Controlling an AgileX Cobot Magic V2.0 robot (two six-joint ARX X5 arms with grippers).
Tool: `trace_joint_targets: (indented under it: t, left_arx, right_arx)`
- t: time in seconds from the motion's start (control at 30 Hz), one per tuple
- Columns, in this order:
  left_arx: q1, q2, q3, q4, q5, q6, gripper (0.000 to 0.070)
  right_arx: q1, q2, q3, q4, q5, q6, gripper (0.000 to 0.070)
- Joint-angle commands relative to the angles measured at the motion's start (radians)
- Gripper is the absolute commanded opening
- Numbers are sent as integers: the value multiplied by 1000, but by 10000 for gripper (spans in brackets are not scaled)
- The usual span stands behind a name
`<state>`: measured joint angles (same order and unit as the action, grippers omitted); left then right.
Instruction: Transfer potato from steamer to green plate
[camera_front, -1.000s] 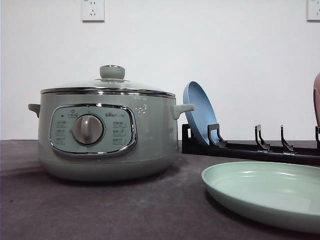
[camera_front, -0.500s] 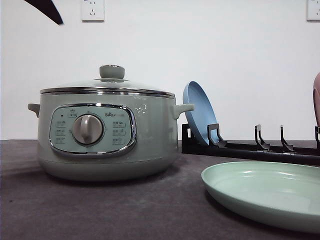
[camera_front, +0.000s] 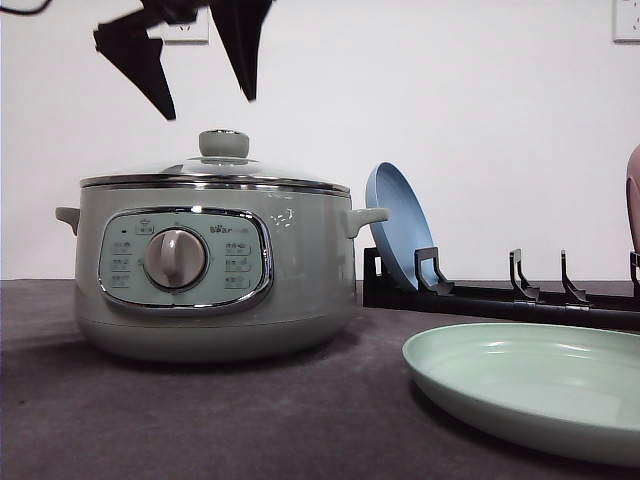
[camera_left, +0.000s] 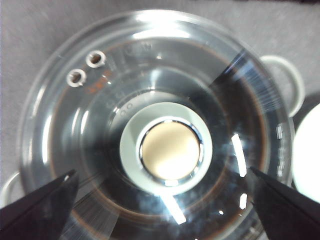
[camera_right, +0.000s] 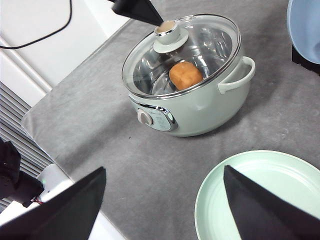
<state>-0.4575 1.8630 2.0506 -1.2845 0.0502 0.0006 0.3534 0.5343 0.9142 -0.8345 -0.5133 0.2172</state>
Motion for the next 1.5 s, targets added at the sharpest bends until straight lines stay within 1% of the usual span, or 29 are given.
trace_joint_targets:
  t: [0.0, 0.23, 0.33, 0.7, 0.8, 1.03, 1.07, 1.13, 1.17, 1.33, 1.47]
  left_arx:
    - [-13, 33, 32, 10, -3, -7, 700]
    - [-27, 51, 32, 54, -3, 1, 700]
    - [-28, 54, 32, 52, -3, 18, 672]
    - [-31, 83, 32, 47, -3, 18, 667]
    - [-35, 85, 32, 41, -3, 17, 625]
    - [-35, 88, 32, 43, -3, 15, 622]
    - [-34, 88, 32, 42, -3, 14, 606]
    - [-34, 88, 32, 39, -3, 14, 534]
    - [-34, 89, 32, 37, -3, 14, 508]
    - [-34, 96, 32, 31, -3, 13, 493]
    - [-34, 105, 32, 27, -3, 11, 408]
  right_arx:
    - [3, 5, 17, 3, -2, 7, 467]
    - [3, 5, 17, 4, -2, 6, 467]
    - [3, 5, 17, 3, -2, 6, 467]
    - [3, 5, 17, 3, -2, 5, 467]
    - [3, 5, 17, 3, -2, 5, 467]
    - [3, 5, 17, 3, -2, 5, 467]
    - [3, 5, 17, 3, -2, 5, 467]
    - [3, 5, 17, 3, -2, 6, 467]
    - [3, 5, 17, 3, -2, 6, 467]
    - [3, 5, 17, 3, -2, 6, 467]
    - [3, 5, 17, 3, -2, 7, 467]
